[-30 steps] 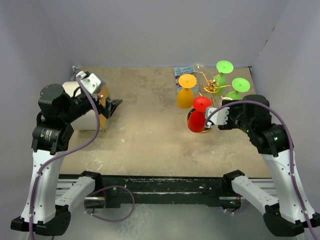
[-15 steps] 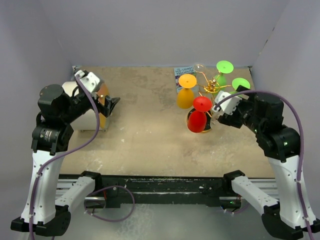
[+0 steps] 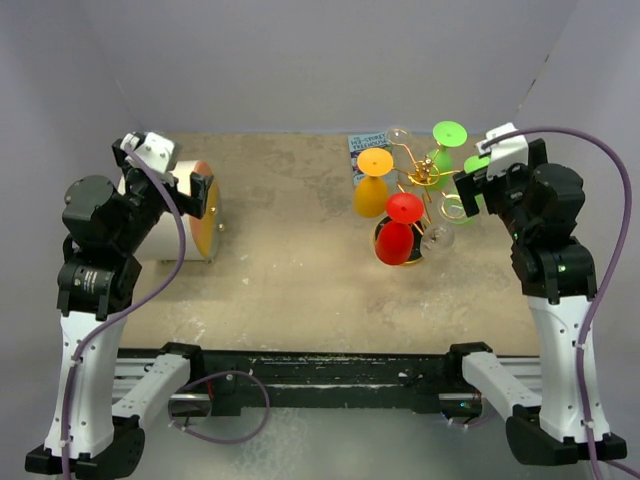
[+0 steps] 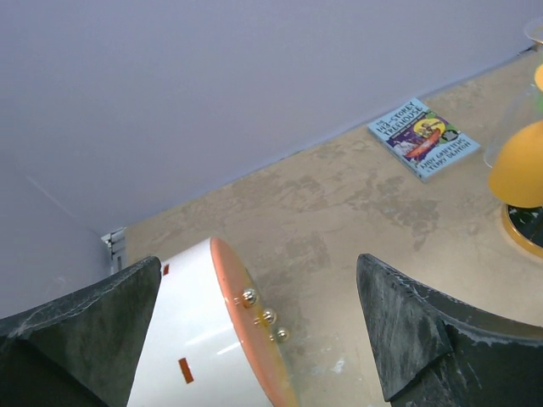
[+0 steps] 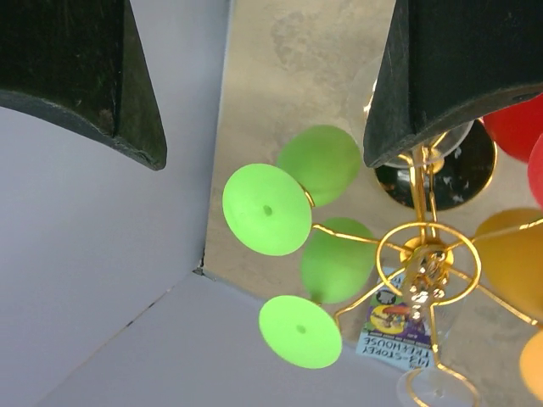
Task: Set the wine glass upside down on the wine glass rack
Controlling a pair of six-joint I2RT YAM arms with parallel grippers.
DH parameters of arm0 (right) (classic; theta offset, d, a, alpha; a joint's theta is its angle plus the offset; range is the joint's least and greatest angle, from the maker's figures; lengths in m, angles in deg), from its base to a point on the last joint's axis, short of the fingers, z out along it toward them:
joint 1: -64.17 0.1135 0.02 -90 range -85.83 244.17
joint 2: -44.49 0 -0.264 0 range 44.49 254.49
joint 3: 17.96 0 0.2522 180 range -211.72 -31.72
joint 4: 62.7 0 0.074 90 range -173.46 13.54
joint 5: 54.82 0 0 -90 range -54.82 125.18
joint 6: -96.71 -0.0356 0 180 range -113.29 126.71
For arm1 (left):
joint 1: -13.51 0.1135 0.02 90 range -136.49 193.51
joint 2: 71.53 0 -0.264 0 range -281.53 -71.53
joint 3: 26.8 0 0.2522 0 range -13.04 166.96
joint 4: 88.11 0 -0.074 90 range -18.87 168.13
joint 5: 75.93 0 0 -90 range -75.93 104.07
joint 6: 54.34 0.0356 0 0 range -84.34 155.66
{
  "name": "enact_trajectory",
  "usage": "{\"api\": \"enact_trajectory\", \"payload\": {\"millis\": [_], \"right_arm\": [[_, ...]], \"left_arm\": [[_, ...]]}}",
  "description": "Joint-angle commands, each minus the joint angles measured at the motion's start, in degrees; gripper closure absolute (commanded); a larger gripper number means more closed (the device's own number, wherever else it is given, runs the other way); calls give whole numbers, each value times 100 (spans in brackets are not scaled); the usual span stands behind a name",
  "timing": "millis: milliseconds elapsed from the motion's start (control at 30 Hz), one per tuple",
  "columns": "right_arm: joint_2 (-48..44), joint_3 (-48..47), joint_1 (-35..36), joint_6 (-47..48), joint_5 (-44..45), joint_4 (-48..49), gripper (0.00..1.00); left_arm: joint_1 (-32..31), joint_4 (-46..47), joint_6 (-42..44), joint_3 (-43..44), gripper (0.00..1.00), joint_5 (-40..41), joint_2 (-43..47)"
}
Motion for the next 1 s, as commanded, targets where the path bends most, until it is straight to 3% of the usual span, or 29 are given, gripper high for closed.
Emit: {"api": "enact_trajectory", "payload": {"millis": [0,333,567,967], "right_arm": [[-298,335,-179,-1184,292,1339,0],[-720,619,-317,-1448,397,1551,0],[-958,859,-550,-1503,84,1445,0],[-1261,501,-1082,-1333,-536,754,0]], "left_arm": [[80,478,-370,-38,1,476,164],[111,761,-357,-358,1,912,353],[310,467,-447,-729,1,147,789],[494,410,-88,-942,1,-263,969]]}}
